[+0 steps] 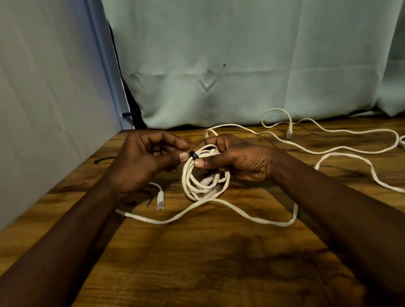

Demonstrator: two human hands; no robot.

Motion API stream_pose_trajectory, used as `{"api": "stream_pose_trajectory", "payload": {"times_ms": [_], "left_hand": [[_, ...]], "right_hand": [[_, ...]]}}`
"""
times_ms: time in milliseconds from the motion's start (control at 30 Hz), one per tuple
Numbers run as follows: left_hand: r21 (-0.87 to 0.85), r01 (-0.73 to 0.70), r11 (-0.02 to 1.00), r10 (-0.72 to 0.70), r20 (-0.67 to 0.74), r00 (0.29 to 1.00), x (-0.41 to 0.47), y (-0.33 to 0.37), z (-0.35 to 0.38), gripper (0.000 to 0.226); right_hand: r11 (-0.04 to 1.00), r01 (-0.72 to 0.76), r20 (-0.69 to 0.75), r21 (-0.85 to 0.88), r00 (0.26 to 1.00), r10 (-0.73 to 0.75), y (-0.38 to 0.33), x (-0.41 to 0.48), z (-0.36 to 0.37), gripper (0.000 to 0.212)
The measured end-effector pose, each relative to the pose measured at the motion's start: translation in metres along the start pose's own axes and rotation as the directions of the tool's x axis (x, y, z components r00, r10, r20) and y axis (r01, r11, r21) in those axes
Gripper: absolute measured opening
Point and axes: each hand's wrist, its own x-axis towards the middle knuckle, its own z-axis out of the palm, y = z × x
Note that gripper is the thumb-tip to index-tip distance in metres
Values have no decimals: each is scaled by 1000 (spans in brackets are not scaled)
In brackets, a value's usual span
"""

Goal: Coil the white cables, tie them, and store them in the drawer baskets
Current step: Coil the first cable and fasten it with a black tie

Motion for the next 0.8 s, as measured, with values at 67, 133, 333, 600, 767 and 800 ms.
{"api": "stream_pose_trajectory", "payload": {"times_ms": [67, 133, 333, 600, 767, 800], "left_hand": [[-118, 152, 981, -150, 26, 988, 0, -4, -2, 29], [-264, 284, 922, -279, 58, 959, -2, -6, -1, 31], [-441, 354, 825, -372, 48, 927, -4, -13, 2, 19], [-469, 335, 817, -406, -56, 912, -3, -10, 7, 19], [-484, 322, 814, -418, -103, 903, 0, -10, 7, 25], [-481, 330, 813, -425, -102, 899, 0, -10, 6, 26]], "right_hand": [[1000, 9, -5, -4, 1000, -9, 1, 1, 3, 47], [999, 34, -13, -40, 999, -35, 2, 1, 7, 37], [992, 124, -69, -29, 990, -126, 3, 2, 16, 30], [951, 169, -250, -259, 939, -235, 12, 12, 20, 30], [874, 214, -314, -437, 874, -371, 17, 13, 31, 26], [867, 232, -316, -441, 864, -392, 19, 13, 33, 25]]}}
